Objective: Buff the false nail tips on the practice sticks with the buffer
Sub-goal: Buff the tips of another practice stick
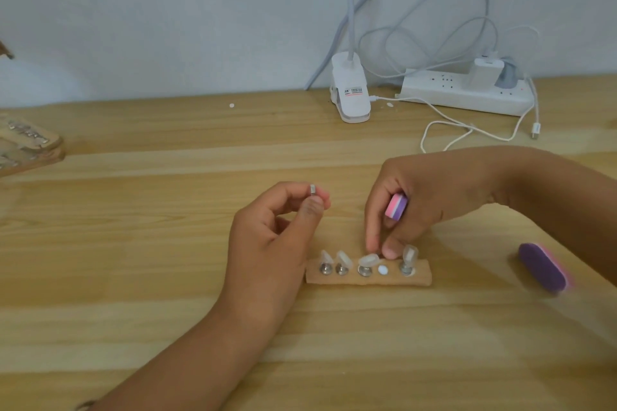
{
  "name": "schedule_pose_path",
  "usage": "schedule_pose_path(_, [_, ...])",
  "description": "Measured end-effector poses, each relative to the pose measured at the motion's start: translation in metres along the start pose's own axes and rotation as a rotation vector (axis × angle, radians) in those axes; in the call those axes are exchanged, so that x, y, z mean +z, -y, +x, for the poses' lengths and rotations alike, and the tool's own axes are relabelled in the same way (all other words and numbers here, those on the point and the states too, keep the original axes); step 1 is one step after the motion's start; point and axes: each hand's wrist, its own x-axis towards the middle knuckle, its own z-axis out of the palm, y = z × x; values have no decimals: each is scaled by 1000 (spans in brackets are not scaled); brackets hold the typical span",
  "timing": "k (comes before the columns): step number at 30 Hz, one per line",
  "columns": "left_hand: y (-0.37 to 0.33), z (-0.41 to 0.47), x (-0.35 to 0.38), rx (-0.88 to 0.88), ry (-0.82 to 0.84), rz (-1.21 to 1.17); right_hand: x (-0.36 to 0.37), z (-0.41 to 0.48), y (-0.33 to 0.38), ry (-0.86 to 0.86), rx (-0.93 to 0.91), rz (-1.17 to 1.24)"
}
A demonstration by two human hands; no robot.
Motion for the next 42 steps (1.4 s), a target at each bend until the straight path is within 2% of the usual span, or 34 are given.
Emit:
schedule_pose_path(6, [-3, -3, 2, 49, 57, 42, 5, -2, -6, -49, -27, -2])
schedule_pose_path(10, [-8, -5, 2, 116, 99, 104, 9, -7, -9, -257, -90, -10])
schedule_pose_path(13, [-7, -4, 2, 161, 93, 106, 12, -15, -5, -415, -183, 150])
schedule_pose_path(19, [-6, -5, 1, 187, 60, 67, 32, -18, 9, -447, -261, 287])
schedule_pose_path(25, [-5, -5, 2, 247, 3, 158, 44, -12, 14, -515, -153, 569])
schedule_pose_path(29, [-5, -4, 1, 225, 19, 122, 48, -12, 17, -589, -161, 570])
schedule_pose_path(37, [-9, -3, 0, 142, 79, 54, 58, -9, 15, -802, -362, 382])
schedule_pose_path(42, [-10, -4, 0, 159, 102, 71, 63, -6, 13, -916, -402, 336])
